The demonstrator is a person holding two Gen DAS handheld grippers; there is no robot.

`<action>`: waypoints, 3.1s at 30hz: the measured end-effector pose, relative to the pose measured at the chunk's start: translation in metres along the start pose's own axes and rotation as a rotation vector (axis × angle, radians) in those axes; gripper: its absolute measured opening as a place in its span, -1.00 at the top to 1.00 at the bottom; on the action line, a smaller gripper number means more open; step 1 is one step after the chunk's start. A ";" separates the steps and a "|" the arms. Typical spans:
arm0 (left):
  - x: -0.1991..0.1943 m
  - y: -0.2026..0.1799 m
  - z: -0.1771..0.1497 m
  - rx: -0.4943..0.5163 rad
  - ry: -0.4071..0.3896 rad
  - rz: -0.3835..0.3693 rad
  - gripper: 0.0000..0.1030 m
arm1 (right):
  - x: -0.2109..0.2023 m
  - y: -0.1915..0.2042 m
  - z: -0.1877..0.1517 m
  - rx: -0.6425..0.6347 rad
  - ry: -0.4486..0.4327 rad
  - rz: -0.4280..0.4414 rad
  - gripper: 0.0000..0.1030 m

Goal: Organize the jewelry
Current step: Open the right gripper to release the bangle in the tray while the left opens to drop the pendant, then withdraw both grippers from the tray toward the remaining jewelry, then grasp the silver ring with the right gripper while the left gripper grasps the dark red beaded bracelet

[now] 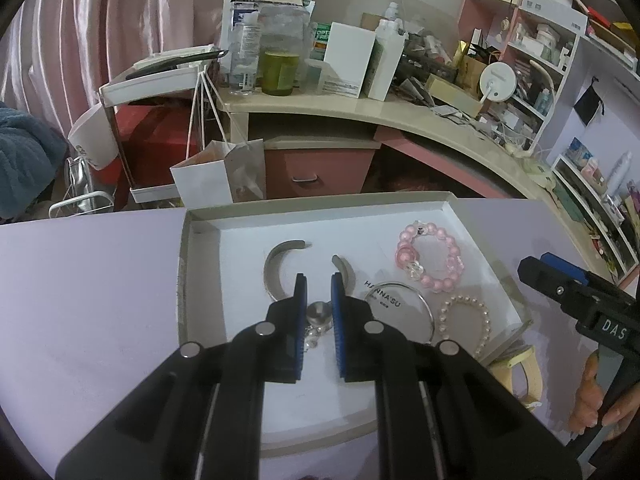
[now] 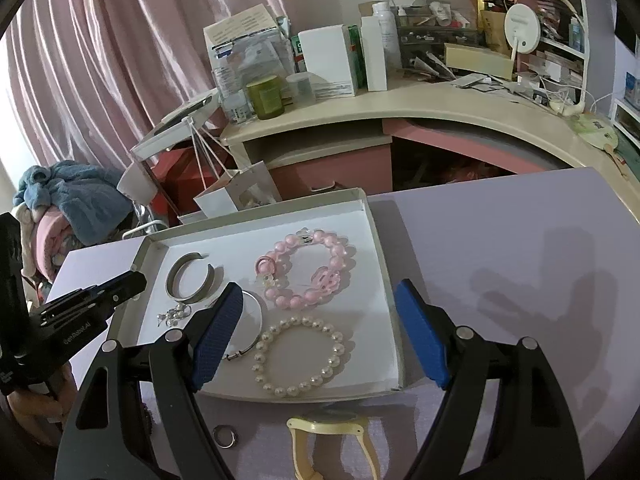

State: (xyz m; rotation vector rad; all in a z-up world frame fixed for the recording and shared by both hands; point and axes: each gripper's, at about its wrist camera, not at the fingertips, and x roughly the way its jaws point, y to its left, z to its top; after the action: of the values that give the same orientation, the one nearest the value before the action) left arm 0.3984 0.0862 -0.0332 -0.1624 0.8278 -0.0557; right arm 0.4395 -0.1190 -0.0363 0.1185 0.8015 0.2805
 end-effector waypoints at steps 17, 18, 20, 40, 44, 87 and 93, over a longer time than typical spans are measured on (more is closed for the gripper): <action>-0.055 0.012 -0.006 -0.027 -0.126 0.041 -0.33 | -0.033 -0.011 -0.010 0.022 -0.044 -0.028 -0.55; -0.063 0.016 -0.008 -0.034 -0.141 0.052 -0.36 | -0.036 -0.011 -0.011 0.024 -0.047 -0.030 -0.55; -0.077 0.022 -0.014 -0.043 -0.162 0.075 -0.49 | -0.043 -0.013 -0.015 0.030 -0.054 -0.032 -0.55; -0.156 0.059 -0.115 -0.150 -0.195 0.248 -0.79 | -0.080 0.003 -0.068 -0.043 -0.046 -0.005 -0.44; -0.151 0.054 -0.128 -0.154 -0.174 0.248 -0.80 | -0.075 0.016 -0.080 -0.083 -0.015 0.034 -0.28; -0.106 0.009 -0.144 -0.038 -0.073 0.098 -0.86 | -0.029 0.060 -0.107 -0.234 0.128 0.072 0.56; -0.075 -0.007 -0.135 0.018 -0.011 0.108 -0.78 | -0.052 0.050 -0.089 -0.166 0.061 0.088 0.56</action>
State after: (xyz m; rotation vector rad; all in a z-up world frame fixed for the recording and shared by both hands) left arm 0.2481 0.0711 -0.0676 -0.1012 0.8234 0.0396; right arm 0.3303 -0.0864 -0.0514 -0.0105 0.8311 0.4338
